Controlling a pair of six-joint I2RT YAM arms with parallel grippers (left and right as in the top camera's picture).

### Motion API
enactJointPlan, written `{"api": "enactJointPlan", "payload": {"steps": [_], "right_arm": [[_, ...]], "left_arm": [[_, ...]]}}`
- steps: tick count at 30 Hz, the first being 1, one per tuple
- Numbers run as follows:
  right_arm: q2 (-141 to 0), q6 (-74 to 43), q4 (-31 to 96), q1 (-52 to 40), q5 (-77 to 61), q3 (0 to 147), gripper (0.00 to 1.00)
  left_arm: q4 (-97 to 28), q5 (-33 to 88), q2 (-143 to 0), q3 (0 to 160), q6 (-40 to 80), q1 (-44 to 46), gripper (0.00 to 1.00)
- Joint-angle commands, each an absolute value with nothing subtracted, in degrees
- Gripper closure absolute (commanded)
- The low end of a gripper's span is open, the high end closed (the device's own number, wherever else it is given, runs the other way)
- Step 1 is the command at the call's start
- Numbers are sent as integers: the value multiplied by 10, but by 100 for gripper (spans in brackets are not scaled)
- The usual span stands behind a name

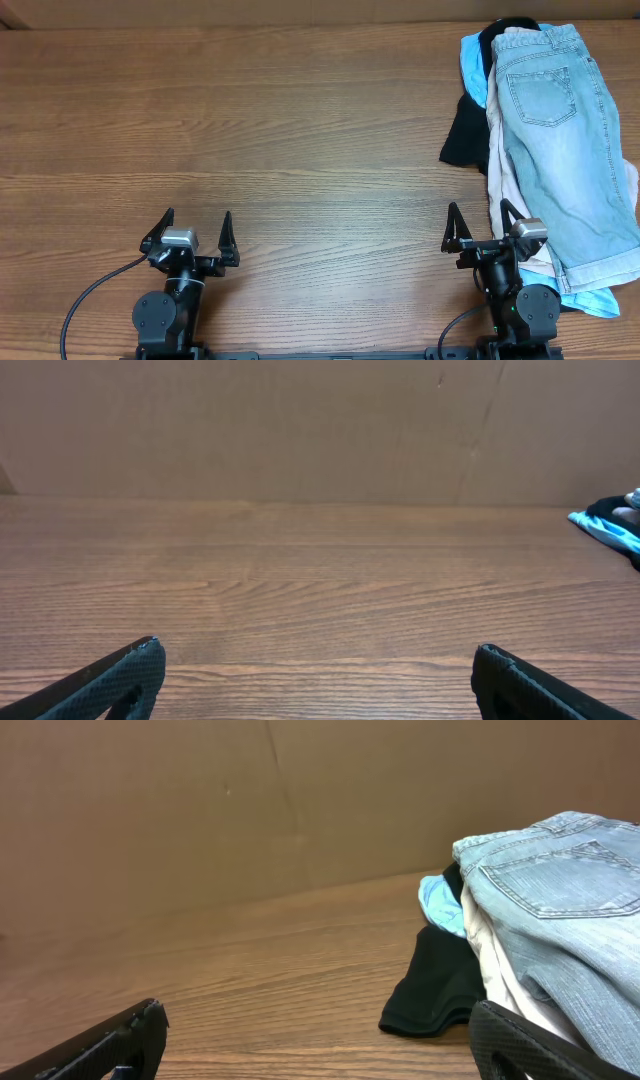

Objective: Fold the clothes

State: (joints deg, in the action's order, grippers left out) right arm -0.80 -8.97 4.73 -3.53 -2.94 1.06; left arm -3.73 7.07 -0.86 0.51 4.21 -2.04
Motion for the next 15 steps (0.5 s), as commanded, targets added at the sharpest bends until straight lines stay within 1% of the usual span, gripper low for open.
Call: {"api": "enactJointPlan", "payload": {"steps": [1, 15], "right_arm": [[-3, -89, 45, -41, -26, 4, 0], [-3, -89, 45, -41, -26, 4, 0]], "left_arm": [[-38, 67, -7, 3, 48, -26, 0], [-36, 62, -7, 3, 47, -26, 0]]}}
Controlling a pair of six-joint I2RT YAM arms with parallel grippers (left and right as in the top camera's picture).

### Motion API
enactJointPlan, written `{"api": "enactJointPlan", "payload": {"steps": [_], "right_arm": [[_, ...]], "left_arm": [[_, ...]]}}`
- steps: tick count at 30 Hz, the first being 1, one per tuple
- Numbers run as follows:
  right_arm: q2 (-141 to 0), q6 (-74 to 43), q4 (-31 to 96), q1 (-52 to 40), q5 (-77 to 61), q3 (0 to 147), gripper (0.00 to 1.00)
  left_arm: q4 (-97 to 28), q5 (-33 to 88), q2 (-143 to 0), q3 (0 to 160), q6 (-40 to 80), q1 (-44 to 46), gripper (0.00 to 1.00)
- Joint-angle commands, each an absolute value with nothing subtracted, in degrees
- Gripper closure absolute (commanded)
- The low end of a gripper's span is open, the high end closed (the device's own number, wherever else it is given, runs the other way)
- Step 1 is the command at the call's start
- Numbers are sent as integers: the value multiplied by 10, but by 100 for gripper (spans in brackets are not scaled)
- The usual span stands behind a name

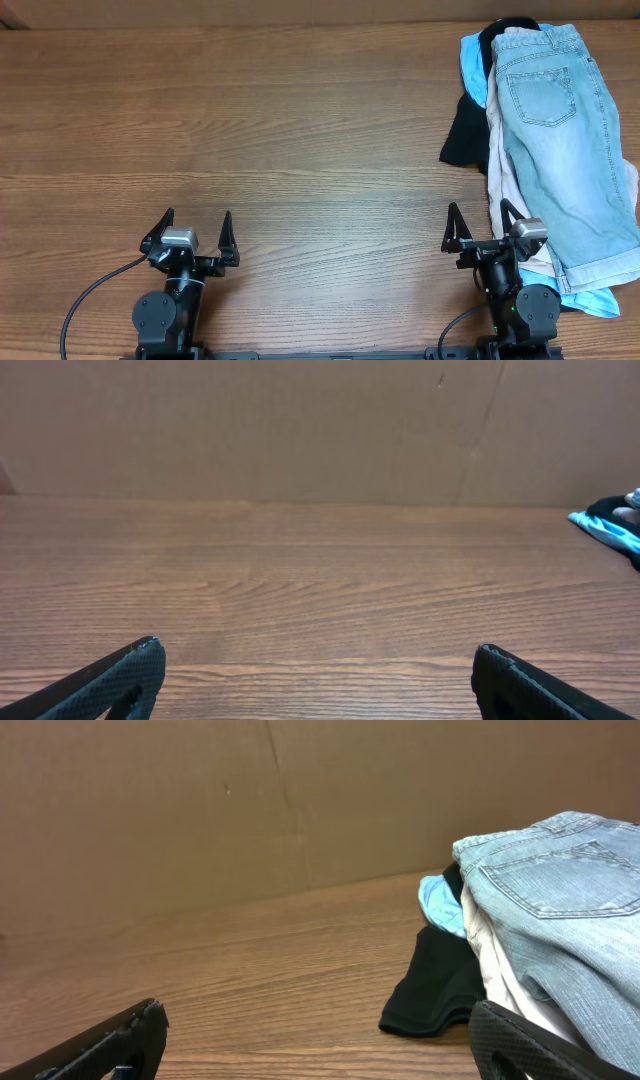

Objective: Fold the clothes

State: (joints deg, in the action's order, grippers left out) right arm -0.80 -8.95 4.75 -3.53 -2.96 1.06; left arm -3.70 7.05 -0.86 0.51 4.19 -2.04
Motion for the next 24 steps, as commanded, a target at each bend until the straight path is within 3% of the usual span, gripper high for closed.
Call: {"api": "enactJointPlan", "payload": {"steps": [1, 14, 24], "right_arm": [[-3, -89, 44, -41, -26, 4, 0], [-3, -96, 26, -41, -31, 14, 0], [-45, -42, 37, -37, -6, 145, 0]], "left_arm": [[-30, 62, -7, 3, 47, -26, 0], [40, 93, -7, 3, 47, -26, 0], [29, 132, -15, 71, 47, -26, 0]]}}
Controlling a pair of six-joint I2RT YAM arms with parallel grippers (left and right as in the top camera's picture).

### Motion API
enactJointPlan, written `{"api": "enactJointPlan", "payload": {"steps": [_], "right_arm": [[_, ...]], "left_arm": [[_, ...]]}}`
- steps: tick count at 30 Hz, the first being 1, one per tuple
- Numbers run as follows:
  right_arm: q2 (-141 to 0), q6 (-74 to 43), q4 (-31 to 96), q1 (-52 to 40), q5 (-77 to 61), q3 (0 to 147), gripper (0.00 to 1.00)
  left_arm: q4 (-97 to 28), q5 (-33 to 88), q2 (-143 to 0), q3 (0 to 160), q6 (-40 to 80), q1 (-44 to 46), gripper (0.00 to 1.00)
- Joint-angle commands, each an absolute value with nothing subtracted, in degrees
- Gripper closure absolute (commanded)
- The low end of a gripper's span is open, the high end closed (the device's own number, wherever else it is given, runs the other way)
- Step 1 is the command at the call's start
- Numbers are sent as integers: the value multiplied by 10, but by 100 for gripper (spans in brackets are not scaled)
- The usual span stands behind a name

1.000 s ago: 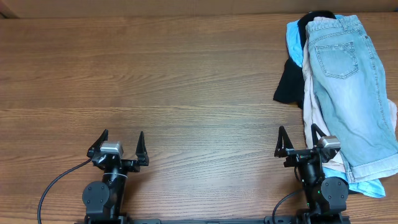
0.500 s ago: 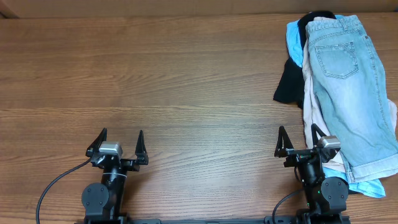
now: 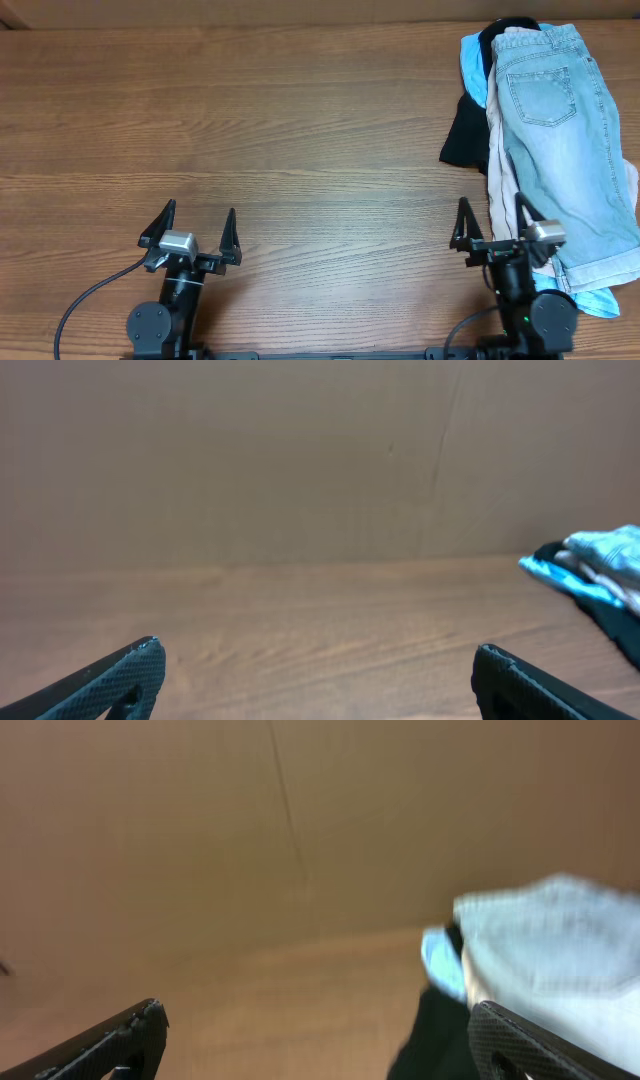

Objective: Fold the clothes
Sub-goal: 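Reach the right gripper to the denim shorts on the clothes pile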

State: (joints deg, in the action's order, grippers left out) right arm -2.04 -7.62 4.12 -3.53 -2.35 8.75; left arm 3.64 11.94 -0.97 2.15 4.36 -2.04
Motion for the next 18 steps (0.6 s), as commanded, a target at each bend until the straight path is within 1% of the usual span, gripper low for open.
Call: {"api": "enactJointPlan", "payload": {"steps": [1, 5, 6, 10, 14, 18], "right_arm": [[-59, -36, 37, -37, -4, 162, 0], [-140, -11, 52, -37, 0, 243, 0], [-190, 0, 72, -37, 0, 293, 0], [-304, 5, 134, -37, 0, 410, 0], [-426, 5, 223, -37, 0, 543, 0], [-558, 5, 349, -37, 0, 692, 0]], "left_arm": [[15, 130, -22, 89, 46, -26, 0], [-33, 129, -73, 162, 27, -26, 0], [-46, 129, -111, 197, 21, -26, 0], [-81, 130, -205, 277, 21, -26, 0], [-131, 132, -314, 369, 21, -26, 0], [-234, 148, -441, 492, 21, -26, 0]]}}
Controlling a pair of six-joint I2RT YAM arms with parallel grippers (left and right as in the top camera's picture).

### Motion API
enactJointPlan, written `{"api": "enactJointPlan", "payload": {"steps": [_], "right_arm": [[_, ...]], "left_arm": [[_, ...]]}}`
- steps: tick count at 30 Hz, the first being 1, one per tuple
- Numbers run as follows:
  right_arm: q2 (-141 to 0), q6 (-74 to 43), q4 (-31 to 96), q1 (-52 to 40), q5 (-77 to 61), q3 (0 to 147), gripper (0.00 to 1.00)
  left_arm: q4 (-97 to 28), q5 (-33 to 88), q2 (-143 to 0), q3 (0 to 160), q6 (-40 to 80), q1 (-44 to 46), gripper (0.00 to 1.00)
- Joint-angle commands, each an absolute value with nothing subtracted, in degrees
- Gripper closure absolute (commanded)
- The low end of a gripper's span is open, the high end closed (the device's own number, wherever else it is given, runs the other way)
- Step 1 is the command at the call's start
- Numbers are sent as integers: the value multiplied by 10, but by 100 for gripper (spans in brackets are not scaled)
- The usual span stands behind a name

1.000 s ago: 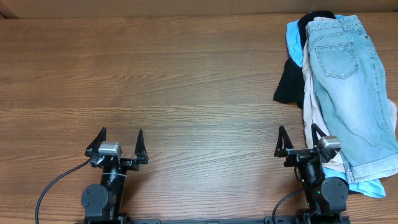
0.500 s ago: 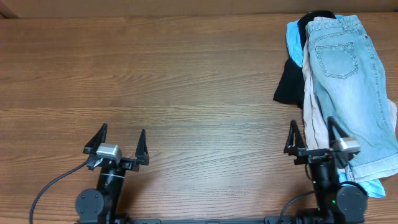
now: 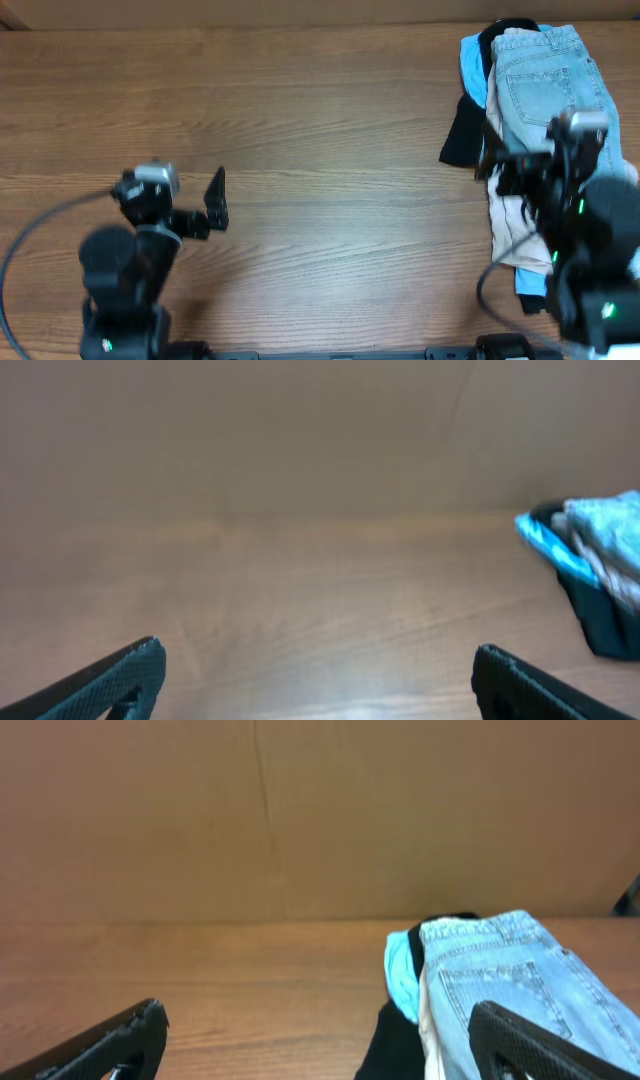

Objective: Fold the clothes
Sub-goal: 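Reach the right gripper to the denim shorts on the clothes pile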

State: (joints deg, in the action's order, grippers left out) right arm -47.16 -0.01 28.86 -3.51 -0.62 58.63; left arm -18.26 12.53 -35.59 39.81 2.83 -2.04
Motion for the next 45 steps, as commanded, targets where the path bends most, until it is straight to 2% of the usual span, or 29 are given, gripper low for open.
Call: {"api": "enactJointPlan", "payload": {"steps": [1, 4, 6, 9, 13, 19, 25, 29, 36, 45], "right_arm": [[-586, 5, 376, -37, -1, 723, 0], [-681, 5, 459, -37, -1, 820, 0], [-726, 3, 472, -37, -1, 852, 0], [-782, 1, 463, -37, -2, 859, 0], [-840, -1, 471, -33, 20, 859, 0], [-886, -30, 430, 60, 5, 859, 0], [-946, -30, 362, 222, -16, 859, 0], [-1015, -12, 310, 293, -18, 859, 0], [-1134, 36, 247, 356, -62, 859, 0], [-1192, 50, 205, 410, -135, 859, 5]], "left_arm": [[-269, 151, -474, 527, 21, -26, 0], [-365, 150, -567, 622, 18, -26, 0], [-404, 143, -623, 667, 15, -26, 0], [-398, 92, -691, 683, 2, -26, 0], [-388, 98, -774, 683, 4, -26, 0], [-363, 106, -874, 684, 4, -26, 0], [-356, 115, -882, 685, 4, -22, 0], [-358, 130, -880, 685, 4, -22, 0], [-359, 145, -880, 685, 4, -22, 0], [-360, 147, -880, 685, 4, -22, 0]]}}
